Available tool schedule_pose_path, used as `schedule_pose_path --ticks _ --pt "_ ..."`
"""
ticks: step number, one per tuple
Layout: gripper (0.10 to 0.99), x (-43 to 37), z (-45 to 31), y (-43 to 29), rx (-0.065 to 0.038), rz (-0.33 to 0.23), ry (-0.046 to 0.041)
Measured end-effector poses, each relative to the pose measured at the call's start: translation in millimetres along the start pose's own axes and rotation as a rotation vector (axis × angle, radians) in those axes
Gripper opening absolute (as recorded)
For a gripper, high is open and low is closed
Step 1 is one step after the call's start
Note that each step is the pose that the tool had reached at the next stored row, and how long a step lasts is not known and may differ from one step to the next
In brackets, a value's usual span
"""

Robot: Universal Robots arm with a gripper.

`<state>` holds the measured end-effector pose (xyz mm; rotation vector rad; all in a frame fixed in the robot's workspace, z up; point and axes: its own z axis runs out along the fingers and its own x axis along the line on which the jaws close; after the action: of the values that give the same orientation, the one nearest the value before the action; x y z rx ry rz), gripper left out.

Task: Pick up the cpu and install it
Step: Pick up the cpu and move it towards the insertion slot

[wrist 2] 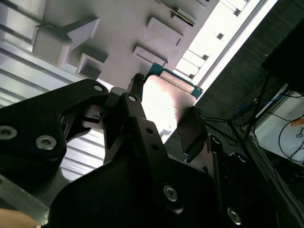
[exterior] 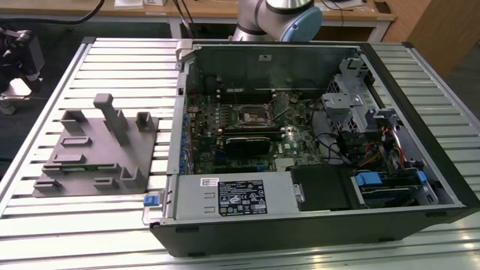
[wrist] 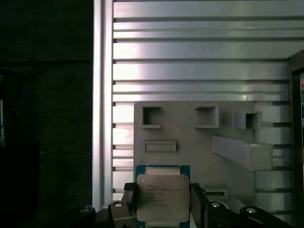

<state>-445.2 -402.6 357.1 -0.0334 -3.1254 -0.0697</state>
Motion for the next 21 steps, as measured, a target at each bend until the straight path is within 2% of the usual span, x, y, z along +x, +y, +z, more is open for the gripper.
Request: schedule_pose_path --ticks 21 --pt "0.541 0.7 -40.7 2.4 0.000 0.000 0.0000"
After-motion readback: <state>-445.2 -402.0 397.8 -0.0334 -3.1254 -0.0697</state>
